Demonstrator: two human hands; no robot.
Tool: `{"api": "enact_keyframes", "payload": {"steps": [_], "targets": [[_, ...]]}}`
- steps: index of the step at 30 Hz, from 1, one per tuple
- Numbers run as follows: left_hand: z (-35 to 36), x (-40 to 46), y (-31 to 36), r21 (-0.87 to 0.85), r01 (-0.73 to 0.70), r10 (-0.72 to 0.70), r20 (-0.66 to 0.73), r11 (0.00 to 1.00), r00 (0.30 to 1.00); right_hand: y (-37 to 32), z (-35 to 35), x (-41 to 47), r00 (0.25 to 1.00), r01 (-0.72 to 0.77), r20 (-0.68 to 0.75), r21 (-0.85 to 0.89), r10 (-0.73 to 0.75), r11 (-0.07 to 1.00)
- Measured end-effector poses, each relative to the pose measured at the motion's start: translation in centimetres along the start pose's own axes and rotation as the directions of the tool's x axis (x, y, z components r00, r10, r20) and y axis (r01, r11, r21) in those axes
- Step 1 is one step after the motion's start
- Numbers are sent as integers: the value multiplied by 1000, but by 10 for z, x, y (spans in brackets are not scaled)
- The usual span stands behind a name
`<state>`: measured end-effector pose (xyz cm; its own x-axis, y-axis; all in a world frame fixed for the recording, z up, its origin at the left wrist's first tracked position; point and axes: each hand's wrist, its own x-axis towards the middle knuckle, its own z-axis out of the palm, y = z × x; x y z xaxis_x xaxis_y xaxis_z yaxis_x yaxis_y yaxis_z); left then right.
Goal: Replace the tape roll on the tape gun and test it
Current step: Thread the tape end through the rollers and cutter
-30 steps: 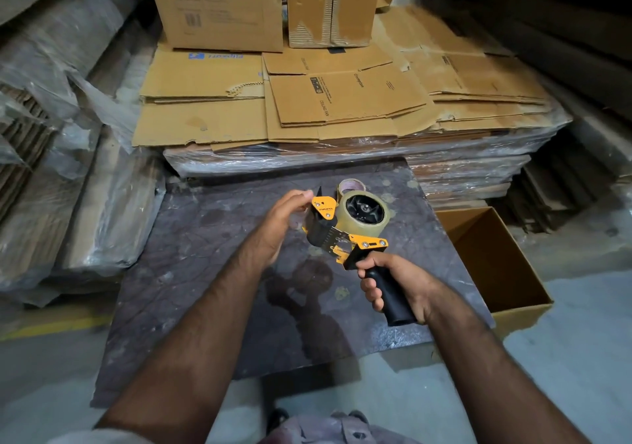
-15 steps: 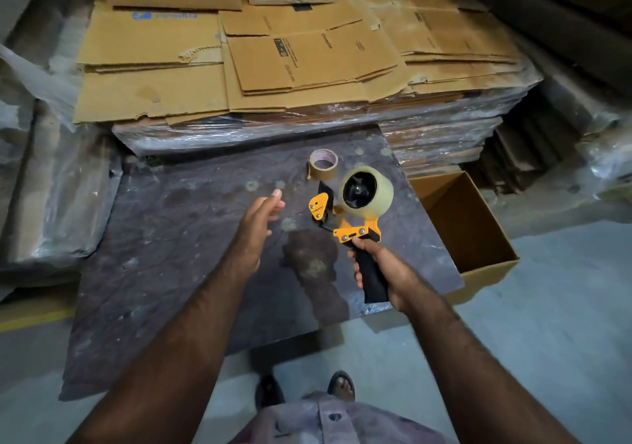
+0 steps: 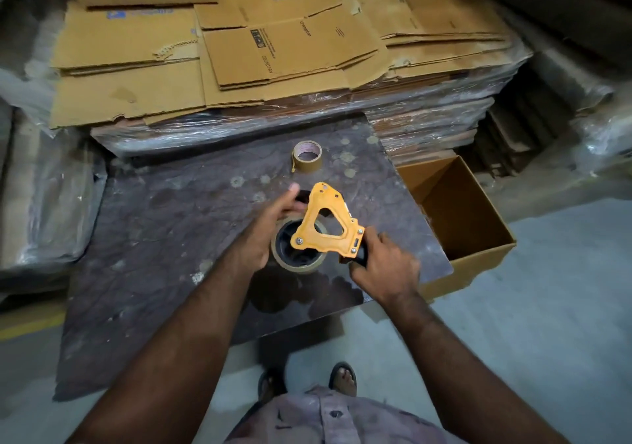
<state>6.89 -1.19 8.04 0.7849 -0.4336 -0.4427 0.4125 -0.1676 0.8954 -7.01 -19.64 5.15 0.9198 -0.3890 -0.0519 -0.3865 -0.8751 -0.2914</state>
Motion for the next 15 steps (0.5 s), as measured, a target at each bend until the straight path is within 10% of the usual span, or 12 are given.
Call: {"api": "enact_keyframes", "payload": {"steps": [8, 15], "targets": [[32, -6, -11, 479, 63, 7, -144, 875, 990, 13, 6, -7, 998, 65, -22, -71, -67, 995], [43, 0, -25, 493, 57, 108, -300, 868, 948, 25, 6, -9, 991, 110, -64, -70, -114, 991]]}}
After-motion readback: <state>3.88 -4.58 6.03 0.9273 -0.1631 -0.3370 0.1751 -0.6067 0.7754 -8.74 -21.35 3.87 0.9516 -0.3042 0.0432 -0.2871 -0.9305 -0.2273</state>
